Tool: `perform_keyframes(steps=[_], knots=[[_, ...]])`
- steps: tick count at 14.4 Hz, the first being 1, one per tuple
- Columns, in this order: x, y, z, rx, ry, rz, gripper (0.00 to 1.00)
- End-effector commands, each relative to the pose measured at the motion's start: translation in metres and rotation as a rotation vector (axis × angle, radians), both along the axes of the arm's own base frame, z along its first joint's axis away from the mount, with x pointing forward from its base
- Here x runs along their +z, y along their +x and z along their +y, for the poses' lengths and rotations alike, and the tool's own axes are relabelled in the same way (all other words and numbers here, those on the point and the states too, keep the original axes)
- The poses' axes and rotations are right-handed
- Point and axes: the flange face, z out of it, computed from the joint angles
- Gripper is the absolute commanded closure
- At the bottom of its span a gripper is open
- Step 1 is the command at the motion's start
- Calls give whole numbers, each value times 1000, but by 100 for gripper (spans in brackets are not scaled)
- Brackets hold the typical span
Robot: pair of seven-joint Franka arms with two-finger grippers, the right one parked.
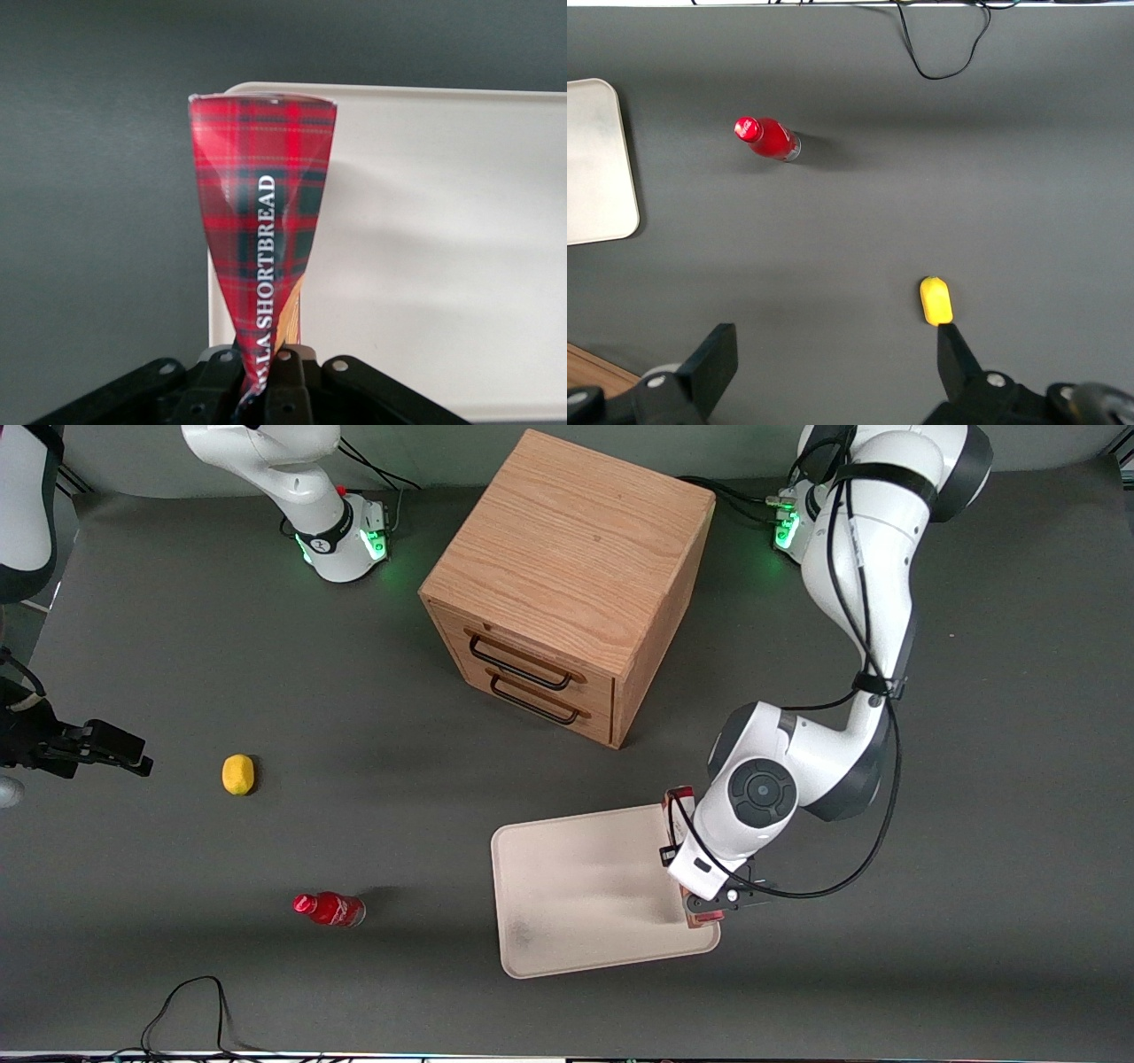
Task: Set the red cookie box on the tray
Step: 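Lower the box onto the tray and open the left gripper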
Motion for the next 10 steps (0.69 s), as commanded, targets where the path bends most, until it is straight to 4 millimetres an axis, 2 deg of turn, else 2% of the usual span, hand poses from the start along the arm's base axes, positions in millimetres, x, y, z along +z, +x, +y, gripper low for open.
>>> perform_keyframes(steps=[1, 4, 8, 9, 10], knots=[[-18, 0, -2, 8, 7, -29, 100], [-37, 0, -3, 9, 6, -28, 100], [-51, -1, -2, 1, 16, -30, 100], [-50, 0, -1, 0, 18, -33, 84], [-50, 0, 0, 1, 20, -34, 27]])
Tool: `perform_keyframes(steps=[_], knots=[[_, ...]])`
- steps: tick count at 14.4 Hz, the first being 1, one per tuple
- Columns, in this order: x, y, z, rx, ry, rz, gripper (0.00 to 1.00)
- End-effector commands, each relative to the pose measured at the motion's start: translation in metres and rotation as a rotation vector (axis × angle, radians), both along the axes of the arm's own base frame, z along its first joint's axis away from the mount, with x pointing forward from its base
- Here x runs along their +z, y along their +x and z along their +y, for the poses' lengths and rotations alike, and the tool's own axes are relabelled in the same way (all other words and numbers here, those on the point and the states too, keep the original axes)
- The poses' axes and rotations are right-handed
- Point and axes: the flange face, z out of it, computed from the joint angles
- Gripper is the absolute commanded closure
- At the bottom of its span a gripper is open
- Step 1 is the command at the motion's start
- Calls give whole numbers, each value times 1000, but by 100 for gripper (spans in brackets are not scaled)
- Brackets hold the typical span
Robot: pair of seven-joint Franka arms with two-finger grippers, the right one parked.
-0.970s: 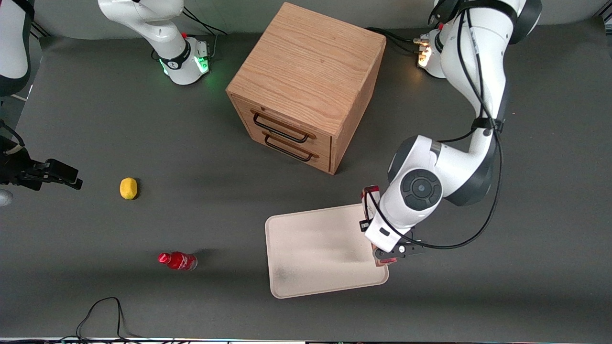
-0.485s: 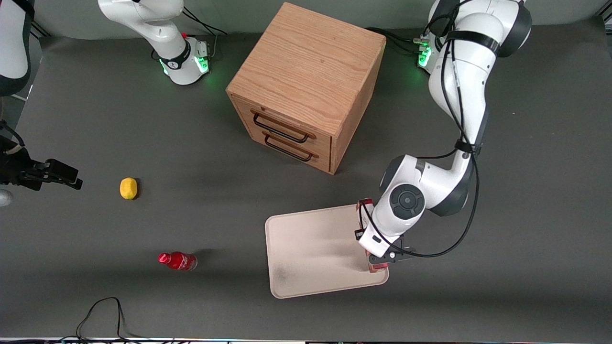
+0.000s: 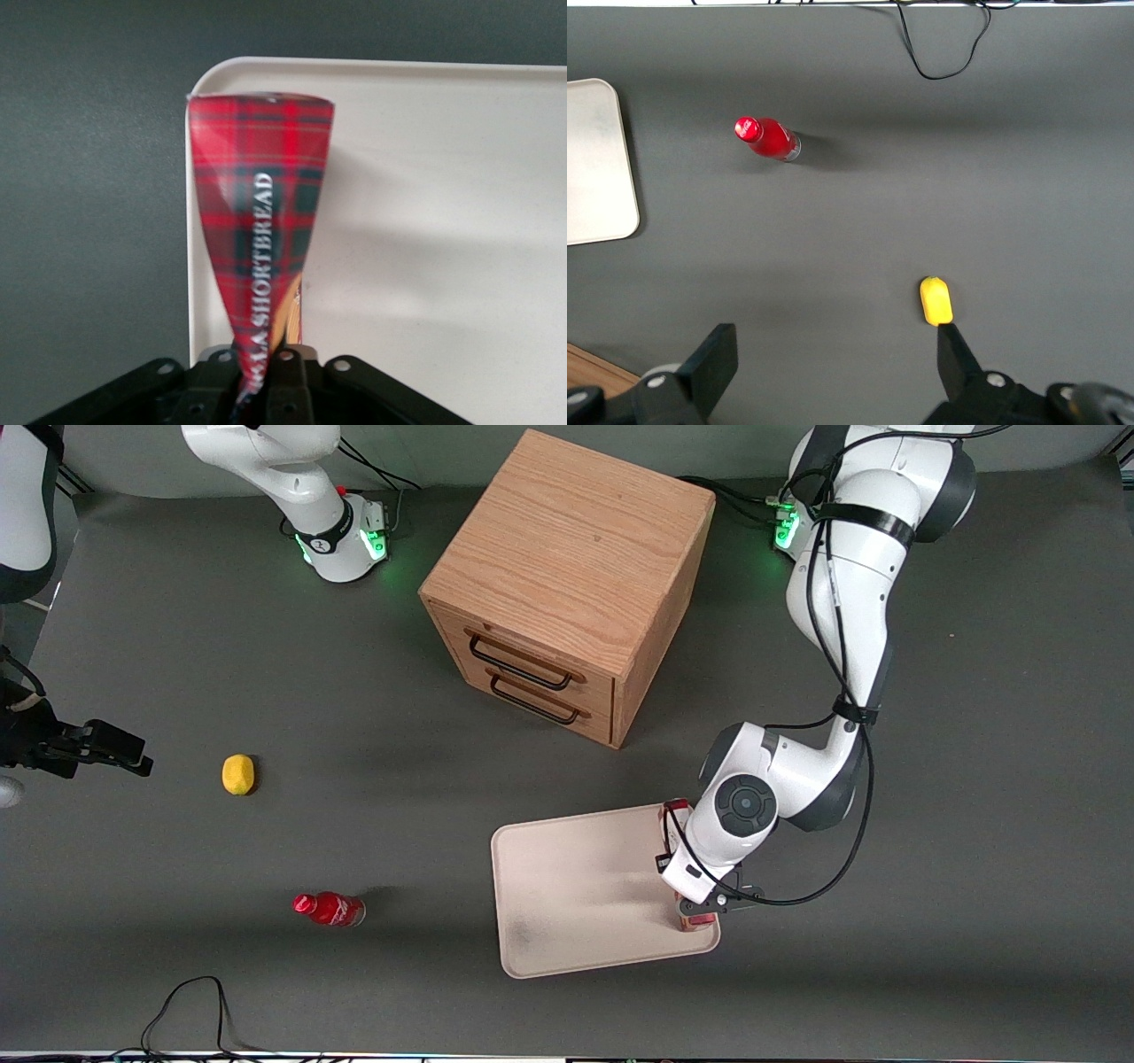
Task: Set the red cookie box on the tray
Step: 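Lower the box onto the tray and open the left gripper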
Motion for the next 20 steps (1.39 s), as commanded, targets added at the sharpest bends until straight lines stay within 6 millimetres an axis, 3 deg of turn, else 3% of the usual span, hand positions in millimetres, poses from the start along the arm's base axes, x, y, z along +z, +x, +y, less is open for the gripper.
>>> perform_keyframes(steps=[1, 6, 9, 11, 15, 20], knots=[[1, -1, 0, 8, 14, -16, 0], [12, 0, 1, 13, 13, -17, 0], [44, 1, 5, 22, 18, -1, 0], [85, -4, 11, 25, 34, 36, 0], [185, -27, 28, 23, 70, 87, 0], [310, -64, 83, 4, 96, 112, 0]])
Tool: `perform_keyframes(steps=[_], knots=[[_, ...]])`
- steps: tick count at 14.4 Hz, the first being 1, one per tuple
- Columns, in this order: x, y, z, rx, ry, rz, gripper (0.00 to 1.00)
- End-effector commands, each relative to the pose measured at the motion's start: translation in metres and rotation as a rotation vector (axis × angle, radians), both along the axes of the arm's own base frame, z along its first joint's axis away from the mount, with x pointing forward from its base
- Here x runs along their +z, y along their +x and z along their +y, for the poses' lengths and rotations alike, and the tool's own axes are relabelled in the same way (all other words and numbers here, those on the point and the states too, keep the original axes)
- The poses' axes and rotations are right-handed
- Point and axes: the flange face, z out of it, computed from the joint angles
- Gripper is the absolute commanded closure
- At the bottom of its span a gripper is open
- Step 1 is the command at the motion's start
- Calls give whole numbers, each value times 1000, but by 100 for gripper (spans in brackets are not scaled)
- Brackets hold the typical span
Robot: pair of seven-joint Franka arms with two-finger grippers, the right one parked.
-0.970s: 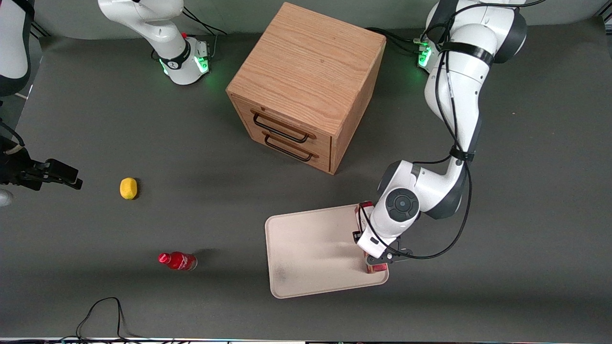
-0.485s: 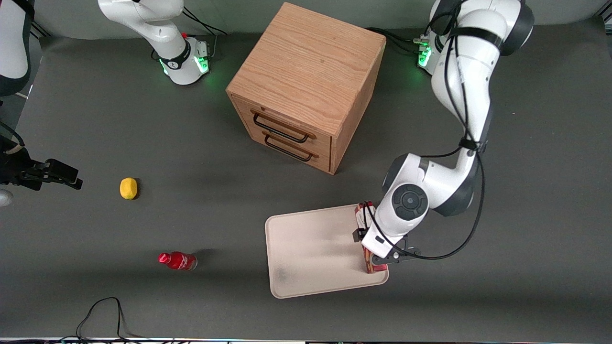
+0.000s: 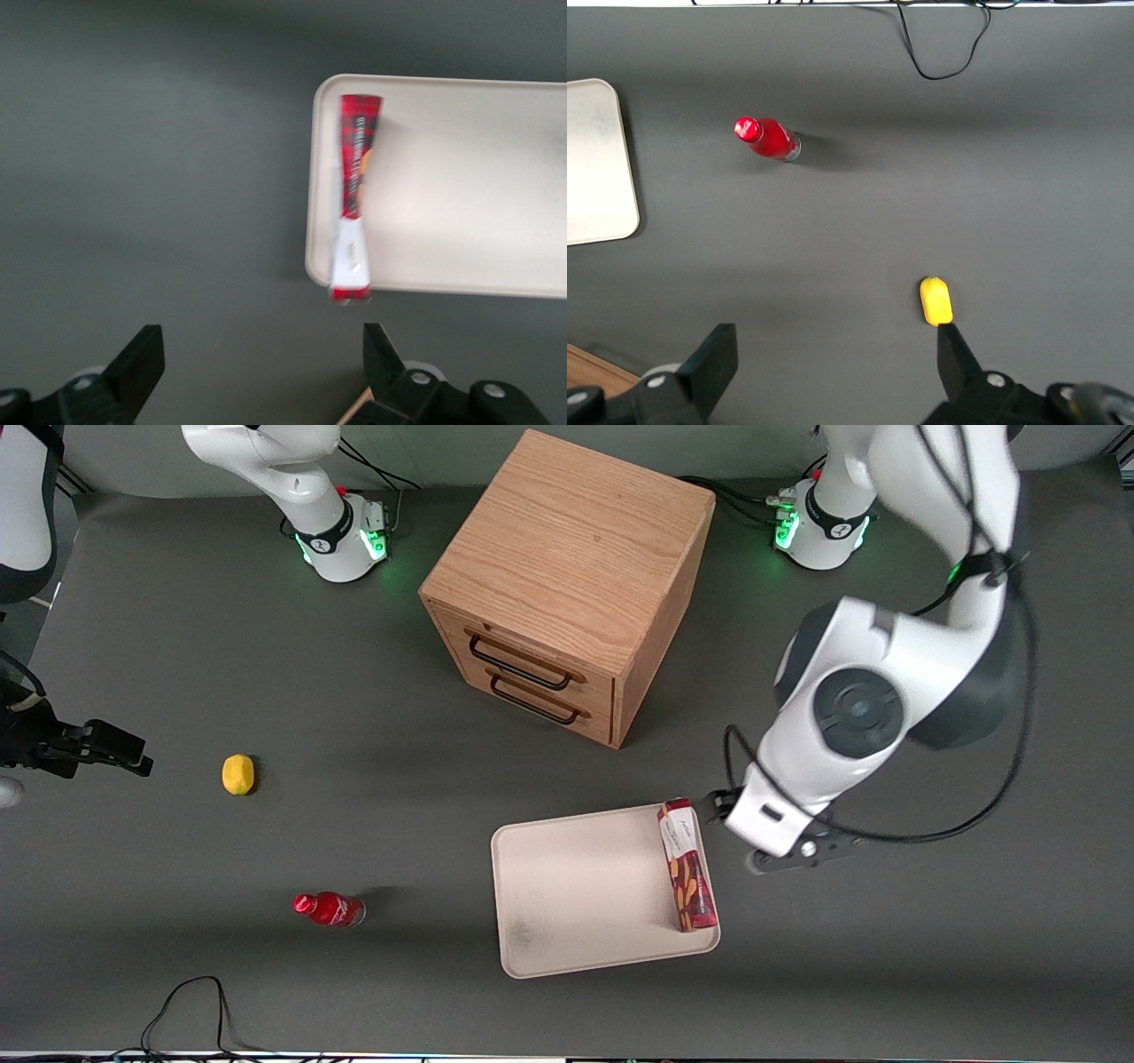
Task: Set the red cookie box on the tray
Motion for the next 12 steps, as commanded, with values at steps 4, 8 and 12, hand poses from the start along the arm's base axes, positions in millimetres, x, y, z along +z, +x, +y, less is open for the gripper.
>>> perform_keyframes(steps=[4, 8, 12], knots=[[110, -43, 78, -101, -1, -2, 0], [136, -55, 155, -171, -10, -17, 0], [136, -74, 239, -267, -5, -40, 0]])
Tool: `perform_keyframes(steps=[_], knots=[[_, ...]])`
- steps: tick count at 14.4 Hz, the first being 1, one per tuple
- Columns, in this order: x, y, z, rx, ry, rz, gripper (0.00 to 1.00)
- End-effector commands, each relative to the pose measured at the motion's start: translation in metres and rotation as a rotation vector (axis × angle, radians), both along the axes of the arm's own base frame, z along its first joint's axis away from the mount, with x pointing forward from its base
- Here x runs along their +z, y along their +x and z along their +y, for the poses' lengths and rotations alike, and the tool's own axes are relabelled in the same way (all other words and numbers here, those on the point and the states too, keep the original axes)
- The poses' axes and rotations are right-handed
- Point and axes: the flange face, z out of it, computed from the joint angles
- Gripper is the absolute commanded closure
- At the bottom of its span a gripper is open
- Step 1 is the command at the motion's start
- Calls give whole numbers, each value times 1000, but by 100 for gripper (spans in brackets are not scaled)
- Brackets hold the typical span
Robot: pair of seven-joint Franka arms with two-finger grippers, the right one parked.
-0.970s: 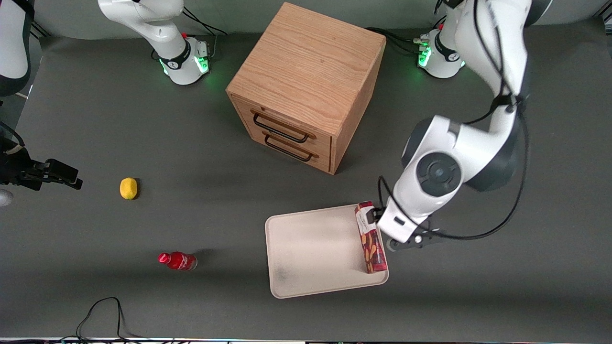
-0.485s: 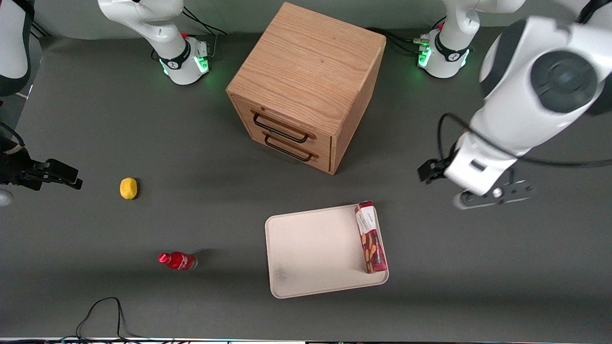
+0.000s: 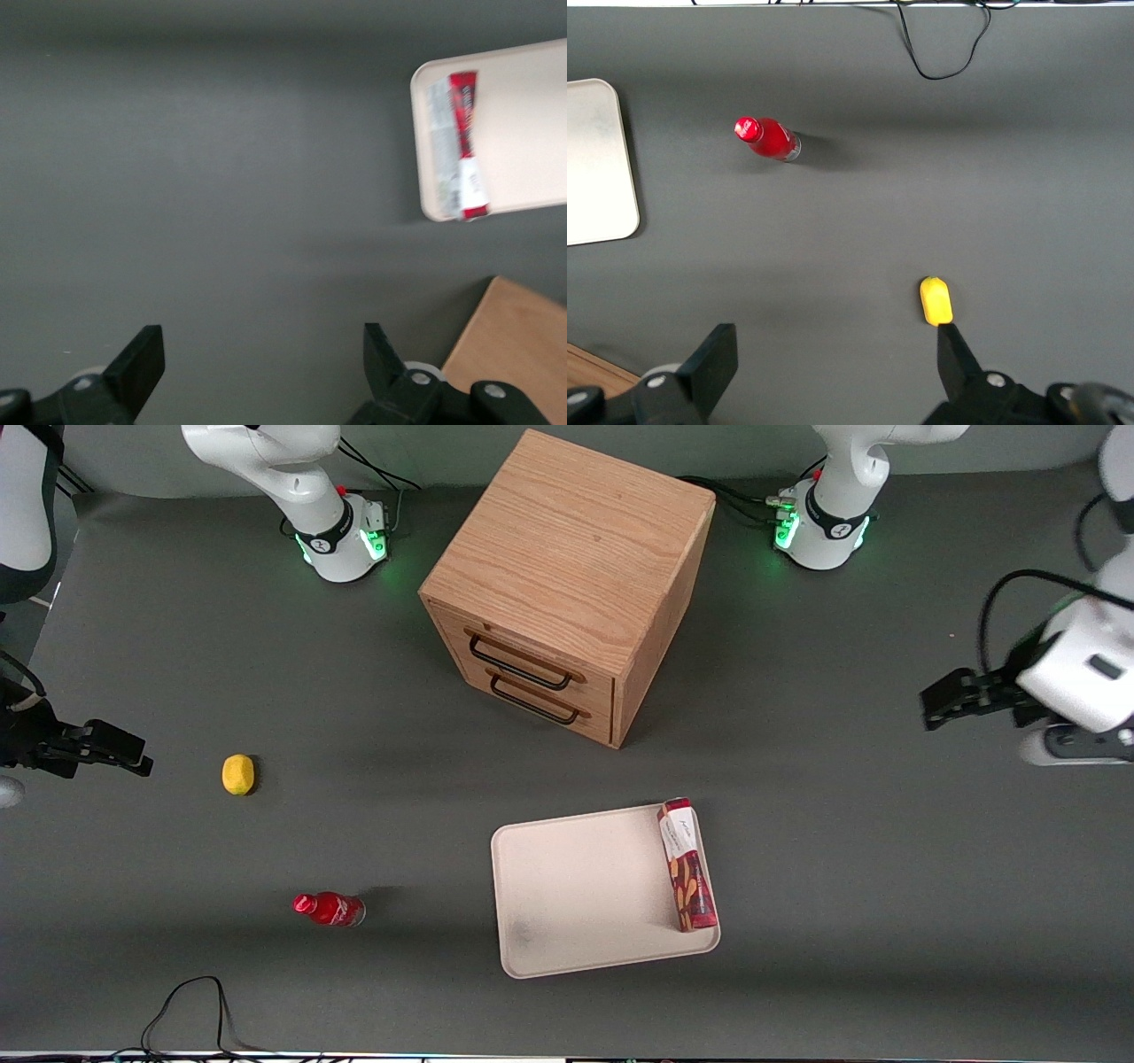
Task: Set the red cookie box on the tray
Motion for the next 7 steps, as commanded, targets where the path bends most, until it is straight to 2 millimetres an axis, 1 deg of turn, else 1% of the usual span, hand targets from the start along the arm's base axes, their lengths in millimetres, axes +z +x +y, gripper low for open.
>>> perform_keyframes(steps=[1, 2, 3, 5, 7], knots=[[-7, -28, 44, -71, 1, -42, 0], [-11, -35, 54, -70, 3, -67, 0], [-16, -42, 56, -68, 6, -90, 0], [-24, -56, 56, -68, 10, -121, 0], [-22, -64, 54, -60, 9, -112, 0]])
